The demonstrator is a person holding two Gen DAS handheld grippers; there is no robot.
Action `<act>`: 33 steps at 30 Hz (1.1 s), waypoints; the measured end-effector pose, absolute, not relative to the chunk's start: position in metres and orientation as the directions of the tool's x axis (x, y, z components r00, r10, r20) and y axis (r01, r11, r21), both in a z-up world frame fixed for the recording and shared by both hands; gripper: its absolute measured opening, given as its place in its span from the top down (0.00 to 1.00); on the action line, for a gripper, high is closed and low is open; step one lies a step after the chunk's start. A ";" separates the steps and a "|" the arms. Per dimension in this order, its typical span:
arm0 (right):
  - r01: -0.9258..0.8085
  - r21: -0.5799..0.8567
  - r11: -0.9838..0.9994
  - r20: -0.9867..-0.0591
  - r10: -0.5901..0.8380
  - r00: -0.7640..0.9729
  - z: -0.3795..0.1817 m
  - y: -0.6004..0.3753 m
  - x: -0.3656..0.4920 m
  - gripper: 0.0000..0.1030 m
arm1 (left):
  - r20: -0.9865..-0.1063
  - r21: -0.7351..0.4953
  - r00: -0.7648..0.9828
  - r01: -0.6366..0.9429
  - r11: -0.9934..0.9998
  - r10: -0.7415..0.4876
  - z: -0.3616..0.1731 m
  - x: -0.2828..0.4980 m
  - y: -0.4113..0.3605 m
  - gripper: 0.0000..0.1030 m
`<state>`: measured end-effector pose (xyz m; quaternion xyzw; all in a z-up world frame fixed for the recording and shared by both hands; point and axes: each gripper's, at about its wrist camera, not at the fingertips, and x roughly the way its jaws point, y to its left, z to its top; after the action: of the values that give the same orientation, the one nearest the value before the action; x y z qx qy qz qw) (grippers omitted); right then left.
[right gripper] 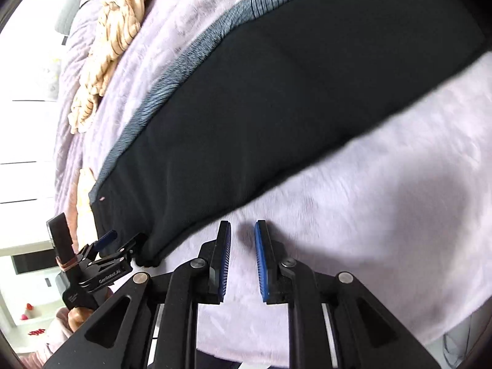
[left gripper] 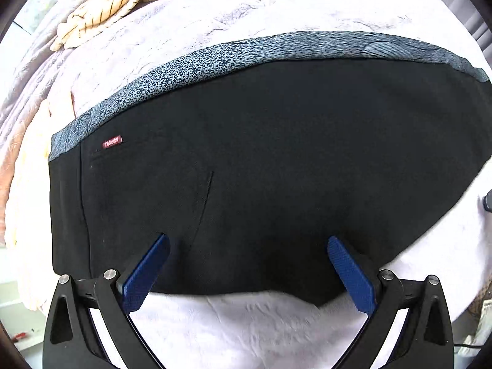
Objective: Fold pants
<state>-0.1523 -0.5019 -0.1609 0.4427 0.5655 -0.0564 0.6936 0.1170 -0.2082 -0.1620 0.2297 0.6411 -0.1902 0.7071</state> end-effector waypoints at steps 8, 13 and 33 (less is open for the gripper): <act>0.608 0.563 0.560 -0.825 0.422 0.375 -0.146 -0.476 -0.172 0.61 | -0.999 -0.002 0.038 0.612 0.791 -0.033 -0.146 0.089 -0.251 0.00; 0.652 0.573 0.497 -0.816 0.418 0.399 -0.147 -0.474 -0.193 0.60 | -0.998 -0.021 0.028 0.687 0.726 -0.055 -0.141 0.078 -0.285 0.00; 0.708 0.539 0.456 -0.842 0.296 0.451 -0.132 -0.586 -0.230 0.58 | -0.998 -0.006 0.036 0.727 0.687 -0.047 -0.141 0.051 -0.447 0.00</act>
<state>-0.2303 -0.5861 -0.1325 0.4998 0.5022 -0.1495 0.6897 0.0515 -0.4474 -0.1413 0.2693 0.6307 -0.2898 0.6676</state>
